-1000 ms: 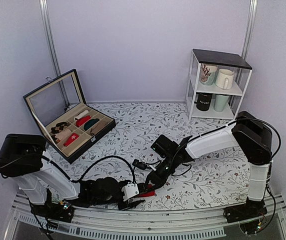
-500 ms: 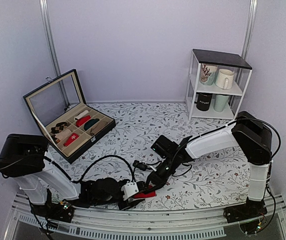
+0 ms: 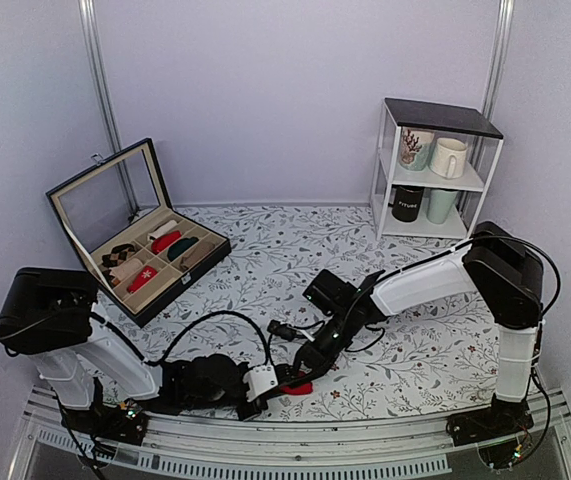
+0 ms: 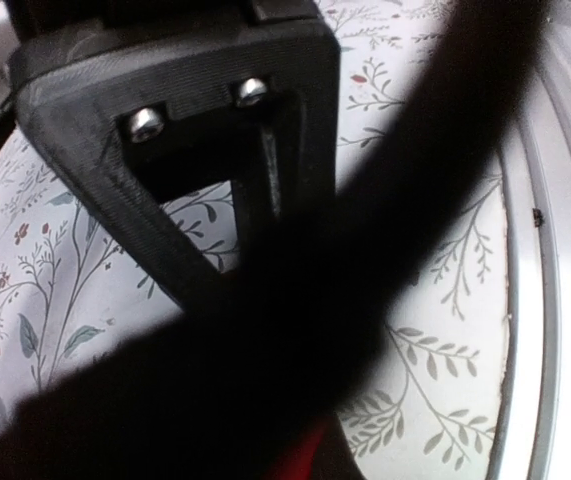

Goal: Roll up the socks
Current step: Pick up a pair of socks from the center of the board.

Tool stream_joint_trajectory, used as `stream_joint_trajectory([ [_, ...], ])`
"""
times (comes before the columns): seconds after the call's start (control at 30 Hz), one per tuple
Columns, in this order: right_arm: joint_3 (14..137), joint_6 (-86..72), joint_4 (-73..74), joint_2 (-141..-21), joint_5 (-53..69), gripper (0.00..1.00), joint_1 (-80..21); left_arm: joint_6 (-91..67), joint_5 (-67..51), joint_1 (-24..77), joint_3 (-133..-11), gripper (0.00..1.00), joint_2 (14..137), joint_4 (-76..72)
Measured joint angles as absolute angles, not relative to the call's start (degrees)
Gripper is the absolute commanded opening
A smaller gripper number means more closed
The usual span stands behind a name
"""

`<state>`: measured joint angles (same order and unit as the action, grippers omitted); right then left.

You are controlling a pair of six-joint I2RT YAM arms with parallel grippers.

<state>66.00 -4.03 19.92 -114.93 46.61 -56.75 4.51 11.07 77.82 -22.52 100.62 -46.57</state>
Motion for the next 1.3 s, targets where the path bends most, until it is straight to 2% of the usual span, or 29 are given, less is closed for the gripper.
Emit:
stream_joint_trajectory([
  [0.13, 66.0, -4.9, 20.3, -114.6, 45.2, 0.52, -56.6, 3.8, 9.8, 77.3, -22.2, 0.0, 100.6, -47.4],
  [0.37, 59.3, -8.4, 17.3, -103.9, 32.1, 0.64, -56.2, 0.0, 7.3, 74.5, -19.7, 0.0, 99.0, -49.1],
  [0.5, 54.6, -10.6, 13.8, -92.6, 24.2, 0.64, -54.7, -1.9, 6.7, 70.8, -17.3, 0.0, 93.8, -45.2],
  [0.67, 51.6, -12.4, 7.8, -83.9, 20.4, 0.64, -54.4, -2.5, 9.6, 65.1, -16.4, 0.0, 84.9, -39.0],
  [0.83, 45.2, -14.3, 3.0, -82.0, 19.6, 0.63, -54.4, -1.1, 13.0, 58.9, -16.5, 0.0, 74.3, -32.5],
  [1.07, 39.4, -15.7, -0.3, -81.7, 19.5, 0.63, -54.4, 0.6, 11.3, 45.6, -17.7, 0.0, 56.0, -23.5],
  [1.3, 37.2, -16.1, -4.5, -80.4, 19.8, 0.62, -54.4, 3.0, 9.8, 31.4, -25.4, 0.0, 53.0, -18.0],
])
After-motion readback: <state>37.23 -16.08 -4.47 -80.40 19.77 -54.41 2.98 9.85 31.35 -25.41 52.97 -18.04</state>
